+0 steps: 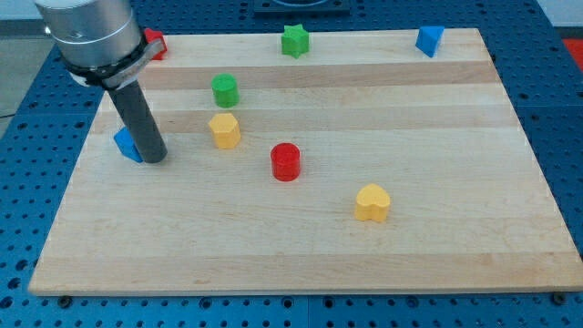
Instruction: Move the yellow hexagon above the red circle
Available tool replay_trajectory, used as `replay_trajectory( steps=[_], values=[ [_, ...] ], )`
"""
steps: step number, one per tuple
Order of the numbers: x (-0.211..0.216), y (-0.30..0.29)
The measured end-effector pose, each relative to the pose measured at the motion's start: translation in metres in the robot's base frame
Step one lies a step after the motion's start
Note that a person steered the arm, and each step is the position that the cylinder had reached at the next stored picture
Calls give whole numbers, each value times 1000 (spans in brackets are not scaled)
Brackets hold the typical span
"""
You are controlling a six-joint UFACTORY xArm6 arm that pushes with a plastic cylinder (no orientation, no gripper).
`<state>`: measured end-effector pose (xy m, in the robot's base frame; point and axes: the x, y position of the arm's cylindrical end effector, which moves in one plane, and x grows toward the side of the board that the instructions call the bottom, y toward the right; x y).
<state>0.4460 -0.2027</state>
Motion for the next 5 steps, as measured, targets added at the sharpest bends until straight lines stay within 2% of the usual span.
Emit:
replay_trajectory(
  steps=[2,5],
  values=[
    [0,-30],
    [-9,-27]
  ],
)
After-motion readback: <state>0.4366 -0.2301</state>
